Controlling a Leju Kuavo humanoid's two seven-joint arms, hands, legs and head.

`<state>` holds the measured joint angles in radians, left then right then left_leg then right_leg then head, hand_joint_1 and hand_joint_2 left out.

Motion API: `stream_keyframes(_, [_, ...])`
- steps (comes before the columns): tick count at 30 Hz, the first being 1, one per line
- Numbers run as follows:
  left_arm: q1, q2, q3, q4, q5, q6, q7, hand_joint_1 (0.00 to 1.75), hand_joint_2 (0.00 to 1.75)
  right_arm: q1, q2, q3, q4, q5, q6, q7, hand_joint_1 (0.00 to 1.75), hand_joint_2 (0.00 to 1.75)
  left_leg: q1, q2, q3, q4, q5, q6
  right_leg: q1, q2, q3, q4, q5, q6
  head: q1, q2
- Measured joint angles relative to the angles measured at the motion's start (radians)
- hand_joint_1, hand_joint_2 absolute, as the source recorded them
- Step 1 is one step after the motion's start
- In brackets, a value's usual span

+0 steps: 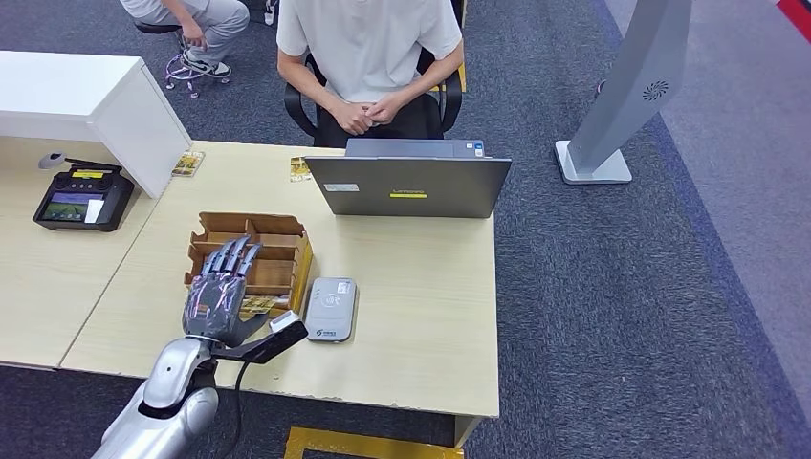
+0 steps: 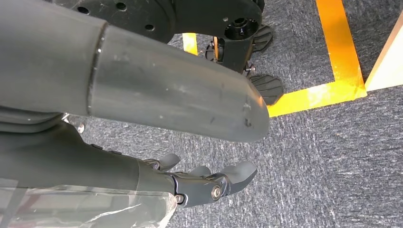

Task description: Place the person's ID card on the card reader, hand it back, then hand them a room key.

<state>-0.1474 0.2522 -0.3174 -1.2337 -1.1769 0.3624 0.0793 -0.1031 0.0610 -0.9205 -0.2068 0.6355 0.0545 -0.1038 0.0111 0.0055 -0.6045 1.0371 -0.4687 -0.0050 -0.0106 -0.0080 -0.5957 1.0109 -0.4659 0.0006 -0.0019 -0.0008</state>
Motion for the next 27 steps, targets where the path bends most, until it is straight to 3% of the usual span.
stream_keyframes(27, [0.023, -0.010, 0.000, -0.030, -0.059, -0.045, 0.061, 0.00, 1.75, 0.001, 0.000, -0.003, 0.000, -0.004, 0.005, 0.001, 0.00, 0.00, 0.000, 0.000, 0.000, 0.000, 0.000, 0.000, 0.000, 0.000, 0.000, 0.000, 0.000, 0.000, 0.000, 0.000])
